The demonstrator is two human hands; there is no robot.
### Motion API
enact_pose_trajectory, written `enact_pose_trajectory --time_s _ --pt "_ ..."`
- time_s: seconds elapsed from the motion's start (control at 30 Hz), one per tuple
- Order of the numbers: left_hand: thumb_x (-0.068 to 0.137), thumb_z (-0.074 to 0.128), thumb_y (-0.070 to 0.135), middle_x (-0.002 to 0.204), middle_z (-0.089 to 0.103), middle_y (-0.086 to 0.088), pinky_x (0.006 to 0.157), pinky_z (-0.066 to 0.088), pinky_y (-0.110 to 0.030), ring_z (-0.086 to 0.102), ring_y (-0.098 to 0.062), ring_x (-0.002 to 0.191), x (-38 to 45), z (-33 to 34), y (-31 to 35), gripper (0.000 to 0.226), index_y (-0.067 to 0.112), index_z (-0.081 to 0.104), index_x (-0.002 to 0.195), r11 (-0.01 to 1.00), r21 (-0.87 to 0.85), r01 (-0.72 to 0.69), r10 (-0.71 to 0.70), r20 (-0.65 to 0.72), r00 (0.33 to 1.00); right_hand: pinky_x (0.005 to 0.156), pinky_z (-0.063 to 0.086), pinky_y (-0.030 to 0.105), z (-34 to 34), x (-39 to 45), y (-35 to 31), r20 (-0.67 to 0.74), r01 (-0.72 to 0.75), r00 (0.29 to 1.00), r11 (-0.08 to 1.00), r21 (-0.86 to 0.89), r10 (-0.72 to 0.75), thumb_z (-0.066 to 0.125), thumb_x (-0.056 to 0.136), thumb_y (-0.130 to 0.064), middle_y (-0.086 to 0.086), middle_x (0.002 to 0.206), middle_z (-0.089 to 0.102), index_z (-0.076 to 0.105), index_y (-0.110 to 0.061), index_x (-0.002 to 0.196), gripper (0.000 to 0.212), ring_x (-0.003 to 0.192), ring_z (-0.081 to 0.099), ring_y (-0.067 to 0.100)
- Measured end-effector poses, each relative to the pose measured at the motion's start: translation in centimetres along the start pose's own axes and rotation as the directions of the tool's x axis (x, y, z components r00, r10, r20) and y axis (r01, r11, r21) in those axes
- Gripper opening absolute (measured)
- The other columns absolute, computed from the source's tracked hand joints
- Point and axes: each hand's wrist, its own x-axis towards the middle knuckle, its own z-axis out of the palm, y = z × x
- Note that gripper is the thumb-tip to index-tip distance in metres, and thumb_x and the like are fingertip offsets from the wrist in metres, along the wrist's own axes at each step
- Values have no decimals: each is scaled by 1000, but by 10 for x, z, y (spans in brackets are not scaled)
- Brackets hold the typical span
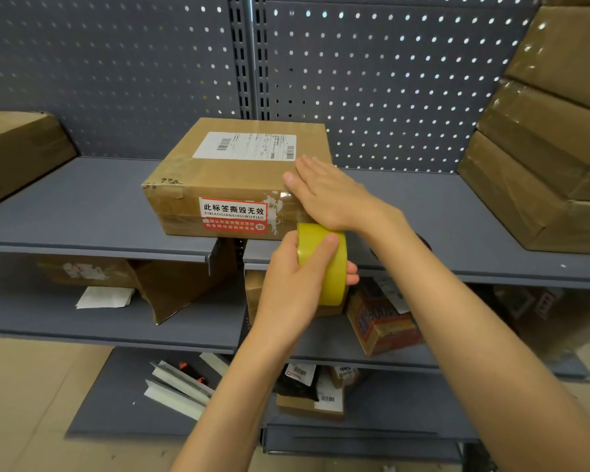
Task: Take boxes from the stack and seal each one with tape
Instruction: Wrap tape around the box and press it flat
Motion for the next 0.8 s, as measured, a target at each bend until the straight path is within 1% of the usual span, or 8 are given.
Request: enact_pose_trajectory --time_s 0.17,0.3,0.4,0.47,0.57,0.7,0.77,0.8 --pt "97 50 27 62 70 -4 58 57 -26 69 -13 57 -9 1 -9 25 7 57 110 999 -6 43 -43 -32 999 119 1 28 3 0 0 -17 -3 1000 998 -62 2 11 104 -41 8 161 2 5 -5 152 61 148 2 17" --pt "97 50 31 60 69 -4 54 56 -25 68 -12 54 -11 -1 -13 25 9 57 107 997 51 54 -52 -51 997 118 1 28 3 -2 0 -34 -9 999 998 -58 7 11 104 -42 8 161 4 6 -5 152 60 148 3 17" --pt "97 50 31 50 65 1 45 50 -17 63 -7 45 -18 -2 -17 25 7 57 100 992 98 85 -80 -55 995 118 1 28 2 -3 0 -34 -7 999 999 -53 6 11 104 -42 7 161 3 6 -6 152 60 148 2 17" --pt "97 50 31 48 64 0 45 51 -19 62 -7 44 -19 -3 -20 24 7 55 98 990 93 101 -95 -69 993 118 1 28 3 -4 -1 -45 -3 999 999 -33 2 11 104 -42 8 161 3 6 -6 152 60 148 2 17" --pt "95 55 34 58 67 -6 52 56 -30 67 -18 50 -18 -3 -19 28 8 50 103 987 116 115 -103 -103 989 118 0 28 3 -3 -1 -44 -1 999 1000 -29 0 11 104 -41 10 161 3 5 -4 152 60 148 2 18" --pt "91 60 33 88 63 -6 56 56 -37 69 -21 51 -21 -2 -20 25 18 42 98 986 149 82 -51 -199 979 118 0 29 3 -4 -1 -45 0 999 1000 -15 0 12 104 -41 10 161 3 6 -4 152 60 148 2 18" --pt "91 61 31 97 59 -11 64 57 -46 69 -23 51 -23 -1 -21 27 24 38 104 987 158 35 0 -219 976 119 2 31 4 -3 0 -61 4 998 1000 -4 -4 12 104 -40 11 160 5 7 -4 152 60 148 3 19" --pt "92 60 30 98 58 -11 65 58 -47 69 -23 51 -24 0 -21 29 27 37 108 987 161 11 25 -219 975 120 3 32 4 -3 -1 -66 5 998 1000 1 -5 12 104 -40 11 160 5 8 -4 152 60 148 4 19"
